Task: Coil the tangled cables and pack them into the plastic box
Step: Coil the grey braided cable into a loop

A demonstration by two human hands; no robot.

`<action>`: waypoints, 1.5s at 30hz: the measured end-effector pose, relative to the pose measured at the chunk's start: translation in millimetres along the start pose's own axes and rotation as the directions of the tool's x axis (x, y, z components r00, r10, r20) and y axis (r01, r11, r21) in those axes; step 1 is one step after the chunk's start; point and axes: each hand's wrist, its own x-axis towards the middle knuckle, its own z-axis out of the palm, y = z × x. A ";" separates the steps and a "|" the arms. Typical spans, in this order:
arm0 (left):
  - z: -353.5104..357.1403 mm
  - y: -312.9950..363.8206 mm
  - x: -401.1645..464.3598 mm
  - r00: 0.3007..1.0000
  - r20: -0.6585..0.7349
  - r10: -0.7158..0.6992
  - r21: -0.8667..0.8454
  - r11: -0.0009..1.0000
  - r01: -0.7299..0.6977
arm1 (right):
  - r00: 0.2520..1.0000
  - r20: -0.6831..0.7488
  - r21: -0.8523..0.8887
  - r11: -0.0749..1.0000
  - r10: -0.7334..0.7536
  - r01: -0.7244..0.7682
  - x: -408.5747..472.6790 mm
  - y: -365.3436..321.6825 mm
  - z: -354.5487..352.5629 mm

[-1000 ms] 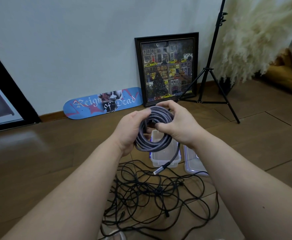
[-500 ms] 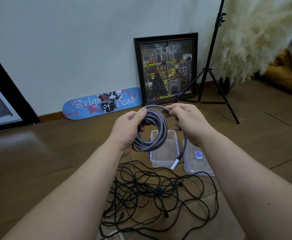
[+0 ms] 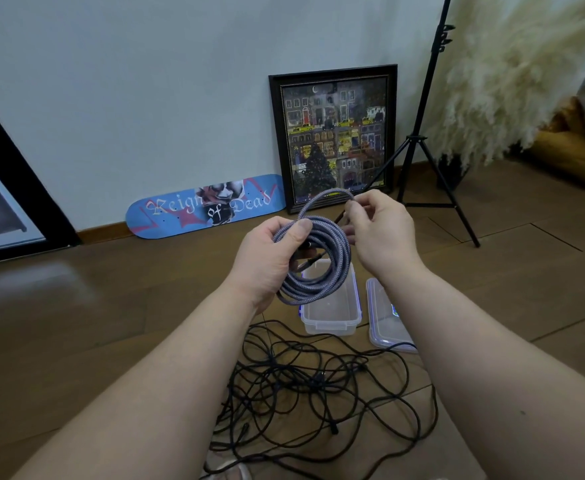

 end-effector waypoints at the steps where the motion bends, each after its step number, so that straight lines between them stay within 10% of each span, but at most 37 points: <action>1: -0.4 -0.2 0.0 1.000 0.002 0.001 -0.003 1.000 -0.001 | 1.000 -0.001 0.017 1.000 0.000 0.000 0.0 -1.2 0.9; 30: -6.6 -1.7 -1.3 0.988 0.092 0.124 0.219 0.966 -0.141 | 0.968 0.235 0.286 0.946 0.085 -0.153 0.9 2.9 -2.0; 45: -2.5 -4.0 -0.3 0.984 -0.004 0.180 0.218 0.960 -0.175 | 0.741 0.660 0.326 0.841 0.124 -0.431 -7.3 1.6 -3.2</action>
